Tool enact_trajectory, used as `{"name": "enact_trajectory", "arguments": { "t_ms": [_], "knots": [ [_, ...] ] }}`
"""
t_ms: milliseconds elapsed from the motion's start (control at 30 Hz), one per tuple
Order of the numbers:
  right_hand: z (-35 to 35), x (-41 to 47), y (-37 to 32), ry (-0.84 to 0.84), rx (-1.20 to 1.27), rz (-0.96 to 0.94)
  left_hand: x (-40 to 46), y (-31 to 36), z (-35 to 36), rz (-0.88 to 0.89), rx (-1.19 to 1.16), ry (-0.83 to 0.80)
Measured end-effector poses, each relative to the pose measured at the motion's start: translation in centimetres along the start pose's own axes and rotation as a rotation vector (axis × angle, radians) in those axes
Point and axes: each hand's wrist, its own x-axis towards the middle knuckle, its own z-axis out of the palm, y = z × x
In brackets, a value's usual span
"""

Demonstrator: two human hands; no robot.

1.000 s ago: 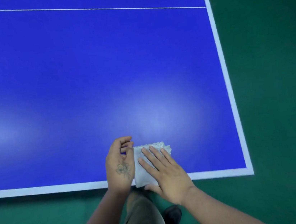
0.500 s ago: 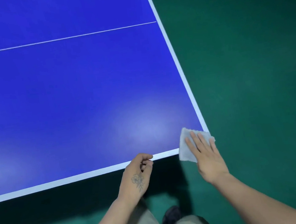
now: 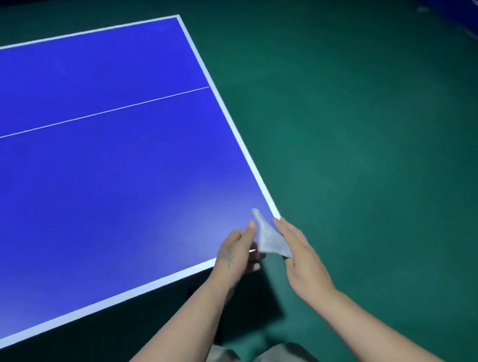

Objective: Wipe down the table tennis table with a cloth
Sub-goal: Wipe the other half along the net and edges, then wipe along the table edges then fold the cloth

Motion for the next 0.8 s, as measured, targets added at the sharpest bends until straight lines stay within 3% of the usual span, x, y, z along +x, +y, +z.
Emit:
{"name": "enact_trajectory", "arguments": {
  "t_ms": [133, 233, 433, 567, 700, 800],
  "knots": [
    [-3.0, -2.6, -0.2, 0.061, -0.016, -0.093, -1.9, 2.4, 1.7, 0.13, -0.021, 0.068],
    [-5.2, -4.0, -1.0, 0.11, 0.025, -0.128, -2.4, 3.0, 1.9, 0.206, -0.008, -0.032],
    [-8.4, -4.5, -3.9, -0.029, 0.178, -0.133, -1.6, 4.0, 1.7, 0.304, 0.32, -0.21],
    [-8.8, -1.9, -4.2, 0.01, 0.205, -0.029, 1.3, 4.9, 1.8, 0.288, 0.434, -0.299],
    [-7.6, 1.2, -2.1, 0.048, 0.012, 0.115, 6.0, 4.9, 2.2, 0.327, 0.603, -0.272],
    [-6.6, 2.1, -0.3, 0.074, -0.098, 0.163, 8.0, 4.6, 2.9, 0.309, 0.605, -0.287]
  ]
}}
